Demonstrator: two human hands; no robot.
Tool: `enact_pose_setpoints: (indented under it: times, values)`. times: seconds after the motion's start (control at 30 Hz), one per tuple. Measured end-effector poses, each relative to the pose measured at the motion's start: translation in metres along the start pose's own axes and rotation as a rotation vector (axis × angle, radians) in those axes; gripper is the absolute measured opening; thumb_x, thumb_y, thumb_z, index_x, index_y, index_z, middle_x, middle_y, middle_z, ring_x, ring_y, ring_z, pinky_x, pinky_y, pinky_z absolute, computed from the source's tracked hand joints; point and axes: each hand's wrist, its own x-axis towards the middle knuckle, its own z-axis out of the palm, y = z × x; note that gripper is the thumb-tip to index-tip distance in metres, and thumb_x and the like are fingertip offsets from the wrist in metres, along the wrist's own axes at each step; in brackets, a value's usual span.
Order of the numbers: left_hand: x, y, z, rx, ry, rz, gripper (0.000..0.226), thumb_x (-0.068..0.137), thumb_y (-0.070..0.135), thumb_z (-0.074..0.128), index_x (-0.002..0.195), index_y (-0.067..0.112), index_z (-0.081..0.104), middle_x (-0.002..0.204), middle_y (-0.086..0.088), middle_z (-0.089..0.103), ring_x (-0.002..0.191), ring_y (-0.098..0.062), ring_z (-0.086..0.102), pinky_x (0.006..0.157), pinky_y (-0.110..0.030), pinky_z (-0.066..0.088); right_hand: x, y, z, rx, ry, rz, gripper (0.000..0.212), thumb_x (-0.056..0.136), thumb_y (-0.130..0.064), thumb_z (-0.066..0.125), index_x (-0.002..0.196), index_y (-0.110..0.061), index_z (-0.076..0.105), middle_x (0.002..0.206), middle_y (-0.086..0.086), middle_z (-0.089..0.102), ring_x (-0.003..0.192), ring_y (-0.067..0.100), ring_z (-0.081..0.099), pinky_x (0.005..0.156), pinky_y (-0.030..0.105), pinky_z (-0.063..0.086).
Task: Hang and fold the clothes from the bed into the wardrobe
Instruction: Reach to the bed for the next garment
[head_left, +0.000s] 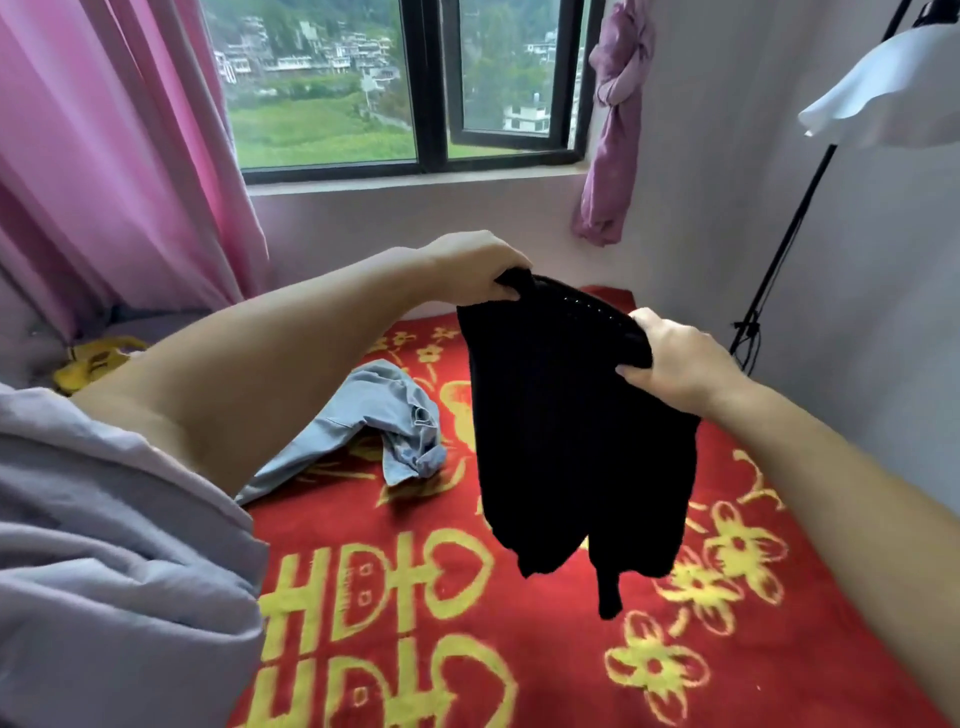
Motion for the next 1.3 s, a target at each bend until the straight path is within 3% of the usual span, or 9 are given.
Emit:
enact_pose_setpoints:
  times: [0.13,0.33,0.47,0.6,0.77,0.9,1.1,1.23,1.3]
  values:
    - [-0.037,-0.021,0.037,0.014,0.047,0.063,0.022,0.091,0.028,0.057,0.112,0.019,0.06,0.108,-0.001,0.065,0.096,-0.027,0.061,0.07,-0.034,0.046,-0.006,-0.022,0.016,-0.122,-0.149,-0.124,0.044,0.082,-0.032,0.061,0.118,-0.018,0.039,0.101,0.007,0.063,0.092,0.036,0.061,0.064,0.037,0.042]
    - [-0.165,-0.042,0.209,0.037,-0.307,0.018,0.027,0.084,0.017,0.062,0.109,0.013,0.054,0.105,-0.005,0.061,0.1,-0.026,0.06,0.074,-0.04,0.051,-0.074,-0.081,0.208,-0.191,-0.349,-0.209,0.058,0.093,-0.026,0.053,0.144,-0.019,0.025,0.119,0.008,0.051,0.087,0.034,0.063,0.058,0.035,0.037]
    - [-0.278,-0.028,0.358,0.122,-0.387,0.03,0.038,0.053,0.007,0.081,0.085,0.011,0.061,0.082,-0.007,0.061,0.076,-0.026,0.063,0.06,-0.032,0.051,-0.168,-0.117,0.369,-0.04,-0.814,-0.221,0.073,0.095,-0.027,0.051,0.153,-0.024,0.008,0.146,0.009,0.029,0.112,0.034,0.056,0.083,0.041,0.046]
    - [-0.379,0.007,0.472,0.132,-0.909,-0.248,0.05,0.085,0.009,0.05,0.133,0.02,0.038,0.131,-0.005,0.041,0.124,-0.025,0.04,0.093,-0.036,0.035,-0.258,-0.125,0.451,0.199,-1.313,-0.175,0.057,0.098,-0.028,0.048,0.15,-0.019,0.026,0.153,0.01,0.025,0.133,0.032,0.04,0.109,0.04,0.035]
    - [-0.365,0.08,0.514,-0.033,-0.616,-0.106,0.038,0.073,0.013,0.04,0.102,0.016,0.064,0.098,-0.004,0.061,0.087,-0.025,0.06,0.079,-0.035,0.046,-0.258,-0.041,0.458,0.28,-0.883,0.099,0.028,0.095,-0.016,0.047,0.117,-0.018,0.064,0.12,0.004,0.062,0.114,0.025,0.057,0.097,0.034,0.042]
    - [-0.295,0.141,0.522,-0.157,-0.248,-0.087,0.025,0.074,0.016,0.049,0.095,0.014,0.063,0.091,-0.005,0.061,0.077,-0.026,0.058,0.073,-0.035,0.041,-0.205,0.066,0.439,0.173,-0.499,0.369,0.039,0.085,0.003,0.047,0.119,-0.012,0.061,0.121,0.01,0.057,0.115,0.03,0.051,0.095,0.043,0.044]
    - [-0.239,0.205,0.546,-0.22,-0.423,-0.068,0.053,0.063,0.03,0.078,0.112,0.014,0.064,0.097,-0.004,0.063,0.083,-0.022,0.062,0.072,-0.032,0.051,-0.169,0.191,0.441,-0.43,-0.818,0.21,0.051,0.091,-0.007,0.049,0.14,-0.021,0.042,0.157,0.013,0.016,0.147,0.026,0.007,0.117,0.051,0.007]
    - [-0.237,0.209,0.551,-0.239,-0.313,-0.164,0.041,0.058,0.006,0.066,0.098,0.013,0.067,0.078,-0.004,0.055,0.065,-0.026,0.056,0.057,-0.034,0.044,-0.157,0.201,0.44,-0.383,-0.542,0.013,0.017,0.085,-0.01,0.055,0.102,-0.007,0.06,0.112,0.016,0.056,0.112,0.034,0.049,0.111,0.05,0.019]
    - [-0.242,0.204,0.55,-0.259,-0.228,-0.135,0.041,0.063,0.005,0.046,0.1,0.014,0.063,0.075,-0.005,0.052,0.062,-0.026,0.052,0.058,-0.034,0.036,-0.16,0.203,0.424,-0.274,-0.313,-0.078,0.014,0.078,-0.01,0.052,0.089,-0.005,0.058,0.087,0.015,0.056,0.085,0.036,0.054,0.091,0.044,0.032]
